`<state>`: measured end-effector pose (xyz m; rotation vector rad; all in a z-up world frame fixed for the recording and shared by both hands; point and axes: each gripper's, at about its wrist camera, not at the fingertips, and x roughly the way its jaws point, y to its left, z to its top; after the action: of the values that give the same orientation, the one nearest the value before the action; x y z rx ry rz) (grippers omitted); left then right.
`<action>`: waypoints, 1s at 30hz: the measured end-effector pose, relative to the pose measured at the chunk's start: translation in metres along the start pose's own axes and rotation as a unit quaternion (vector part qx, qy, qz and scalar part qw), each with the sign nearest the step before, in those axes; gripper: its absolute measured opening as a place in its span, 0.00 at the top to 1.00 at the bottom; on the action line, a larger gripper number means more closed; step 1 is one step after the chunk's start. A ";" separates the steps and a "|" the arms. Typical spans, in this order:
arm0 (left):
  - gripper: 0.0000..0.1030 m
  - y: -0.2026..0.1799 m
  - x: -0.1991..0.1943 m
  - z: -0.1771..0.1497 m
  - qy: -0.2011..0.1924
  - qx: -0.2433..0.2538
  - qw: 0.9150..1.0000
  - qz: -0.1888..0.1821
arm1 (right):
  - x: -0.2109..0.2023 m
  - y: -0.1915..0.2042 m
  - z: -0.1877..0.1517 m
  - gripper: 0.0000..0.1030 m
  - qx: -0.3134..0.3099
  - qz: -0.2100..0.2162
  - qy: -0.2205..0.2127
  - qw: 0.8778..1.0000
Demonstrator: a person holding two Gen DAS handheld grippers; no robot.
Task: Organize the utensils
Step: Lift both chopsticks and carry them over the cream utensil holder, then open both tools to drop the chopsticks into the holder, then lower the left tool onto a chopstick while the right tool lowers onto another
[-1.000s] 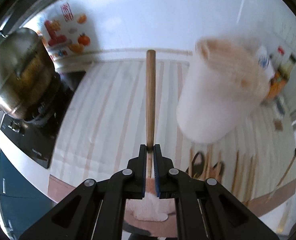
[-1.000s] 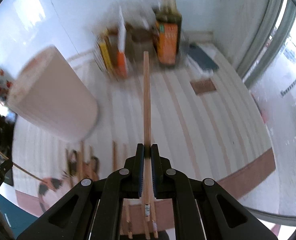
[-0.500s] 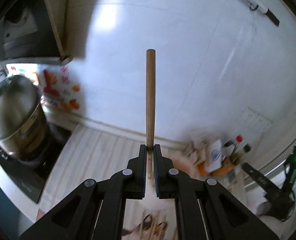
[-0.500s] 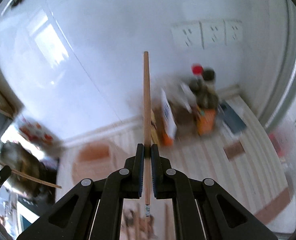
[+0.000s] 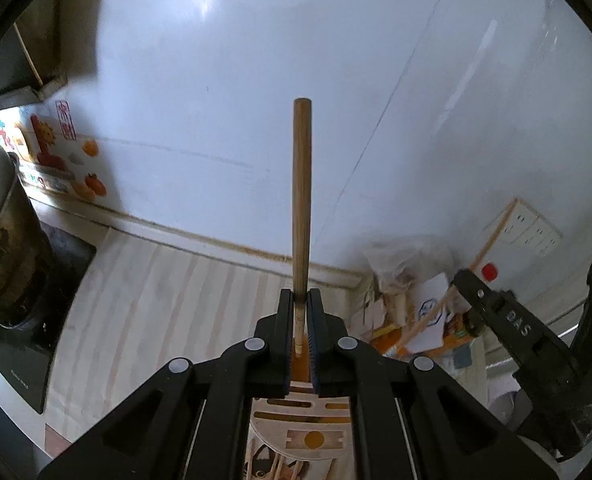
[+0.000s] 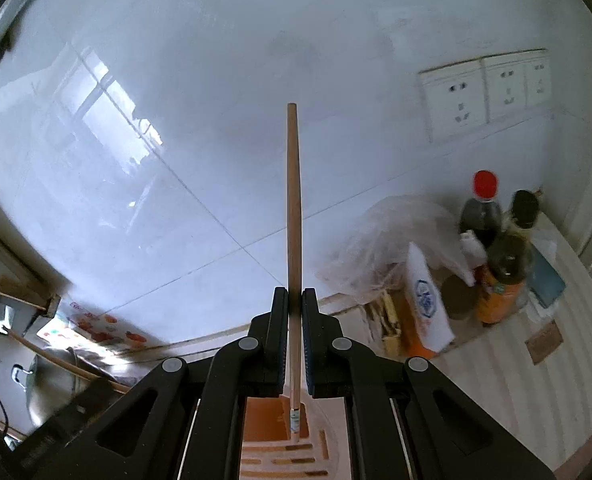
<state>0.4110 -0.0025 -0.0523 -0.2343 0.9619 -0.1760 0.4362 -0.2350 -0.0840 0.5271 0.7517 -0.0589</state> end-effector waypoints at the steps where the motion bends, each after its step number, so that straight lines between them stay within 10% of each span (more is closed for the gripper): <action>1: 0.96 0.002 0.006 -0.002 0.007 0.002 1.000 0.003 | 0.006 0.002 -0.003 0.93 -0.004 -0.003 0.002 1.000; 11: 0.88 -0.007 0.007 -0.017 0.046 0.038 0.998 0.015 | 0.031 0.007 -0.028 0.91 -0.040 0.012 0.064 0.997; 13: 0.76 -0.005 -0.006 -0.018 0.026 0.045 0.998 0.034 | 0.024 0.005 -0.031 0.63 -0.042 0.007 0.068 0.997; 15: 0.43 0.001 -0.019 -0.018 0.008 0.043 0.998 0.041 | 0.009 0.000 -0.033 0.44 -0.036 0.003 0.055 0.998; 20: 0.27 0.023 -0.045 -0.025 -0.028 0.036 0.997 0.066 | -0.029 -0.012 -0.041 0.43 -0.031 -0.016 0.036 0.999; 23: 0.00 0.031 -0.052 -0.037 -0.034 0.042 0.995 0.082 | -0.050 -0.021 -0.049 0.37 -0.022 -0.031 0.025 0.999; 30: 0.00 0.042 -0.051 -0.079 -0.019 0.061 0.993 0.100 | -0.088 -0.045 -0.081 0.09 -0.014 -0.062 0.007 0.998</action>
<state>0.3189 0.0413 -0.0672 -0.0280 0.9277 -0.0467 0.3093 -0.2475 -0.0940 0.4546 0.7966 -0.1594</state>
